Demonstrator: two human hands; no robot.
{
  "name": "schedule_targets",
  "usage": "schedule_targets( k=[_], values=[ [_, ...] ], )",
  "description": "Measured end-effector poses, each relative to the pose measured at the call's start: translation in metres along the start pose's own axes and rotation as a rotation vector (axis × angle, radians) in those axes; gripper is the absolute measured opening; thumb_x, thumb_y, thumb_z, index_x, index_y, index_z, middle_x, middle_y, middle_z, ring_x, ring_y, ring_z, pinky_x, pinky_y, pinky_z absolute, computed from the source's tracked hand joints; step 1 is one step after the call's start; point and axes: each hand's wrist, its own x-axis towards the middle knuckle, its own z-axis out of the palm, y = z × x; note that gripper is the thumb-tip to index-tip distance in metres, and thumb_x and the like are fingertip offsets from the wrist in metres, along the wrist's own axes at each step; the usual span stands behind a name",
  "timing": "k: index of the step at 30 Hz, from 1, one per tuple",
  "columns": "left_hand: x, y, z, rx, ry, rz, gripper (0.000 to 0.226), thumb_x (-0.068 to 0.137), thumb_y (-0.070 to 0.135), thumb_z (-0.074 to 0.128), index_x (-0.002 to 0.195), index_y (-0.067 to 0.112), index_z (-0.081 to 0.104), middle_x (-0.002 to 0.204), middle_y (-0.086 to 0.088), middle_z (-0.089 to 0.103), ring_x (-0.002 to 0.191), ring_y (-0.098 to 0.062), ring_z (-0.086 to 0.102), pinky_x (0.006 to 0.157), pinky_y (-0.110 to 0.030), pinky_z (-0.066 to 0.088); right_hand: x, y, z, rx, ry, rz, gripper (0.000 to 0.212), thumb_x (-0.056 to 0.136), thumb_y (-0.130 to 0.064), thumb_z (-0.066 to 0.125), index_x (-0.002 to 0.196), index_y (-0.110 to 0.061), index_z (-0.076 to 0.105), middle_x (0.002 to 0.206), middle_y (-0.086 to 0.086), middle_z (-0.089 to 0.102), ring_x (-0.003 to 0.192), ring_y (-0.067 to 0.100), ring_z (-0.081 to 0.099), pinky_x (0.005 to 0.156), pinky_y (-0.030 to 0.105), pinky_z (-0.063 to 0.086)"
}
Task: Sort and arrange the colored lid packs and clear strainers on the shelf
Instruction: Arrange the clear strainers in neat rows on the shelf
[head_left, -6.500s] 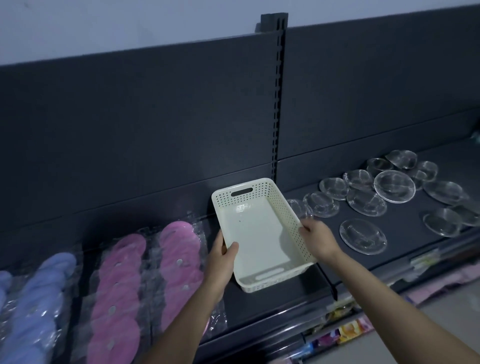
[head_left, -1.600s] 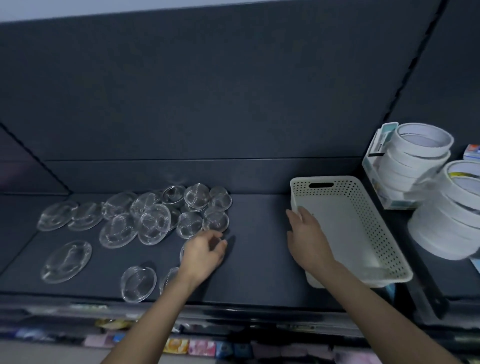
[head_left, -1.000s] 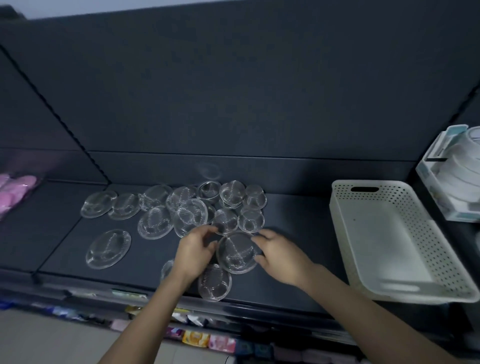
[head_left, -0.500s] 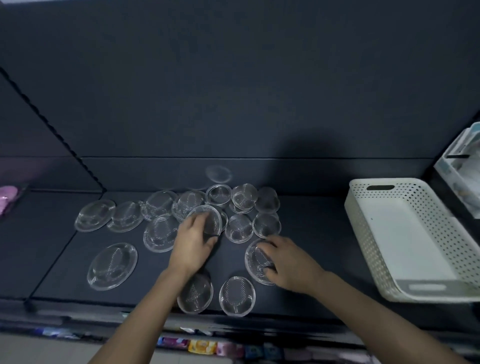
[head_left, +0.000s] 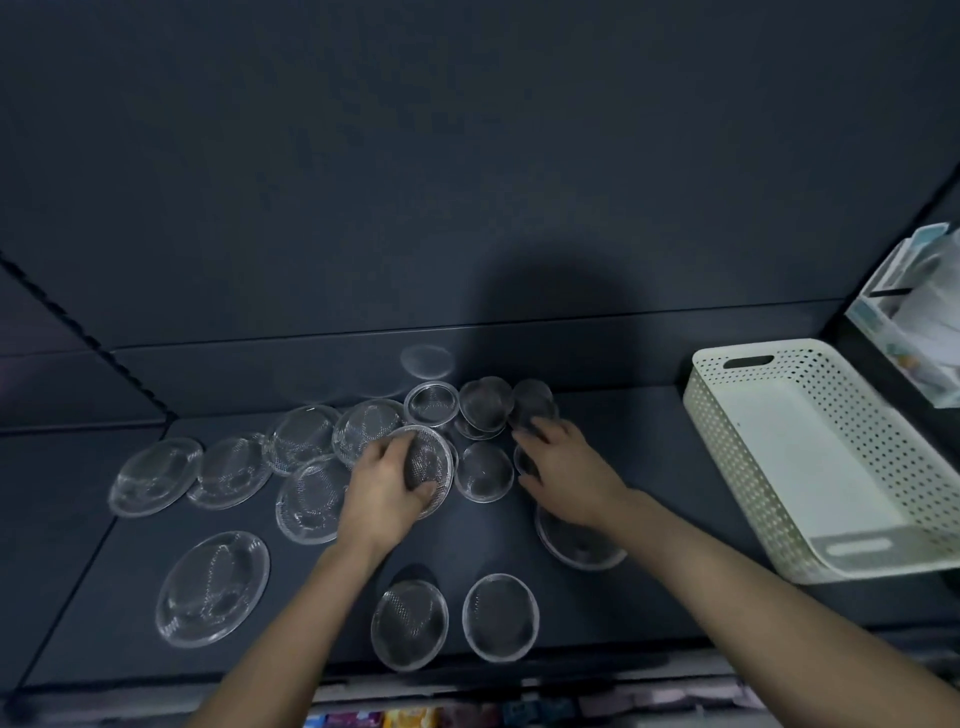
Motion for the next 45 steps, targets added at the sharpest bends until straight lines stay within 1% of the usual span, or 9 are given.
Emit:
schedule_targets(
  k=[5,9,13,19,27,33,36,41,45],
  values=[
    [0.004,-0.009,-0.002,-0.021,-0.009,0.013,0.07,0.073,0.024,0.078,0.136,0.015,0.049,0.129,-0.008,0.051,0.121,-0.024,0.048,0.105,-0.03,0.036,-0.01,0.015,0.002,0.021,0.035,0.055,0.045,0.092,-0.02,0.053,0.136,-0.02,0.046,0.142,0.006,0.033,0.127,0.033,0.034,0.104,0.039,0.039],
    [0.006,-0.012,-0.002,-0.018,-0.034,0.007,0.074,0.072,0.025,0.08,0.137,0.014,0.046,0.128,-0.01,0.05,0.121,-0.025,0.048,0.108,-0.034,0.036,-0.021,0.038,-0.001,0.016,0.049,0.179,0.048,0.093,-0.02,0.052,0.14,-0.023,0.042,0.147,0.008,0.028,0.128,0.035,0.033,0.107,0.036,0.035],
    [0.007,-0.006,-0.006,-0.009,-0.035,0.003,0.074,0.07,0.025,0.08,0.136,0.016,0.048,0.128,-0.01,0.052,0.121,-0.026,0.047,0.106,-0.033,0.036,-0.029,0.051,-0.004,0.028,0.034,0.254,0.055,0.091,-0.02,0.055,0.143,-0.024,0.037,0.149,0.008,0.026,0.128,0.035,0.035,0.107,0.035,0.033],
    [0.009,0.018,-0.013,-0.05,0.023,0.046,0.067,0.067,0.025,0.081,0.127,0.017,0.053,0.12,-0.006,0.055,0.115,-0.024,0.049,0.101,-0.034,0.04,-0.033,0.063,-0.008,0.152,0.067,0.311,0.065,0.086,-0.018,0.06,0.144,-0.016,0.031,0.142,0.011,0.032,0.125,0.031,0.043,0.102,0.034,0.04],
    [0.01,0.067,0.002,-0.103,-0.016,0.124,0.064,0.067,0.026,0.081,0.124,0.017,0.052,0.118,0.004,0.056,0.114,-0.015,0.05,0.095,-0.02,0.034,-0.033,0.089,-0.013,0.078,0.082,0.329,0.065,0.089,-0.004,0.052,0.148,-0.019,0.029,0.153,0.017,0.02,0.139,0.034,0.024,0.112,0.033,0.029],
    [0.022,0.107,0.023,-0.078,-0.117,0.216,0.06,0.068,0.028,0.08,0.122,0.02,0.054,0.11,0.009,0.058,0.105,-0.011,0.053,0.083,-0.016,0.035,-0.042,0.092,-0.022,0.098,0.065,0.32,0.063,0.088,-0.007,0.053,0.146,-0.018,0.031,0.146,0.012,0.028,0.13,0.033,0.035,0.108,0.034,0.034],
    [0.037,0.124,0.04,-0.069,-0.153,0.272,0.059,0.067,0.029,0.079,0.12,0.019,0.054,0.111,0.004,0.06,0.104,-0.014,0.054,0.086,-0.023,0.042,-0.048,0.096,-0.023,0.113,0.077,0.325,0.064,0.089,-0.01,0.054,0.147,-0.015,0.028,0.146,0.011,0.028,0.129,0.031,0.038,0.108,0.031,0.033],
    [0.061,0.143,0.074,0.134,-0.277,0.415,0.06,0.072,0.031,0.071,0.126,0.016,0.05,0.126,-0.003,0.052,0.117,-0.021,0.044,0.098,-0.026,0.034,-0.055,0.1,-0.027,0.214,0.087,0.408,0.07,0.089,-0.017,0.06,0.148,-0.009,0.023,0.146,0.012,0.03,0.129,0.027,0.042,0.108,0.027,0.032],
    [0.074,0.159,0.099,0.239,-0.322,0.512,0.058,0.074,0.029,0.068,0.128,0.015,0.05,0.129,-0.006,0.052,0.117,-0.026,0.046,0.1,-0.029,0.033,-0.063,0.099,-0.026,0.227,0.098,0.435,0.07,0.088,-0.019,0.061,0.147,-0.007,0.023,0.145,0.012,0.031,0.13,0.025,0.041,0.106,0.023,0.029]
  ],
)
